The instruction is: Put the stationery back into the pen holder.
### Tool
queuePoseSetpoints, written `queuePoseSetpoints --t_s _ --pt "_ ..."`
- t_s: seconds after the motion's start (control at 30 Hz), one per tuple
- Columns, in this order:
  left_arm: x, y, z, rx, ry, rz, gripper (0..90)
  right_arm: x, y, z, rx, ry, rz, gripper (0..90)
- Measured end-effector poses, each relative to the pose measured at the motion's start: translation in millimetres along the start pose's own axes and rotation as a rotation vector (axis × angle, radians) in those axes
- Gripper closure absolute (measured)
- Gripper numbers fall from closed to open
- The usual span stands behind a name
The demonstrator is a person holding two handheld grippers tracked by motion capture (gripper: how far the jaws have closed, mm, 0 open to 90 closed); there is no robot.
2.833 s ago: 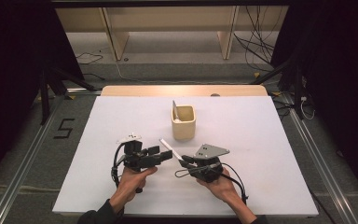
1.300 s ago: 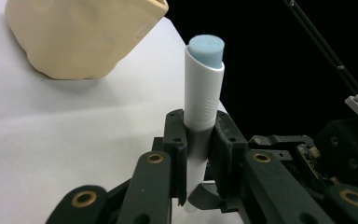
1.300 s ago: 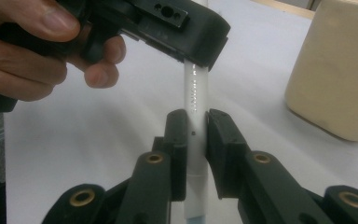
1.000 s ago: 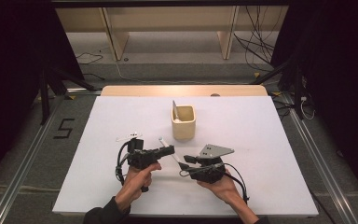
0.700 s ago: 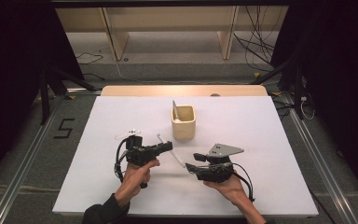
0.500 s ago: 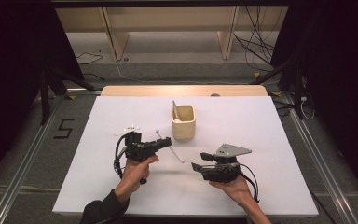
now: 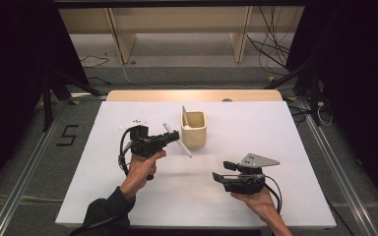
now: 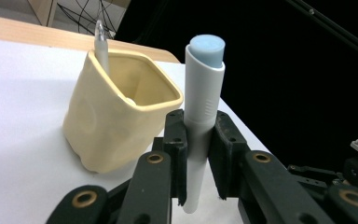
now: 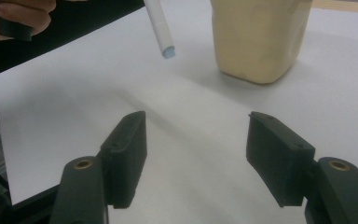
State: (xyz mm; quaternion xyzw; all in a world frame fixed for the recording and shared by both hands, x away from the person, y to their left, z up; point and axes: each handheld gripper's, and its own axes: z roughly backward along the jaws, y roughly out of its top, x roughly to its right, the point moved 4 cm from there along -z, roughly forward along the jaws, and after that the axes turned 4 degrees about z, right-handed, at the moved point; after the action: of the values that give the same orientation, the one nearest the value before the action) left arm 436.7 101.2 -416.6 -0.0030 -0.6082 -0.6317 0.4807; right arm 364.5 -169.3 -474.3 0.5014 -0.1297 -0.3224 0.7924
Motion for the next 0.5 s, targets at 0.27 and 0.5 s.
queuePoseSetpoints --t_s 0.27,0.5 --pt "0.3 7.5 -5.9 0.004 0.004 -0.016 77.9 3.8 -5.5 9.1 0.005 -0.021 -0.018 32.3" --pt "1.9 18.0 -11.4 0.017 0.02 -0.044 77.9 4.4 -12.4 16.4 0.008 -0.029 -0.036 27.9"
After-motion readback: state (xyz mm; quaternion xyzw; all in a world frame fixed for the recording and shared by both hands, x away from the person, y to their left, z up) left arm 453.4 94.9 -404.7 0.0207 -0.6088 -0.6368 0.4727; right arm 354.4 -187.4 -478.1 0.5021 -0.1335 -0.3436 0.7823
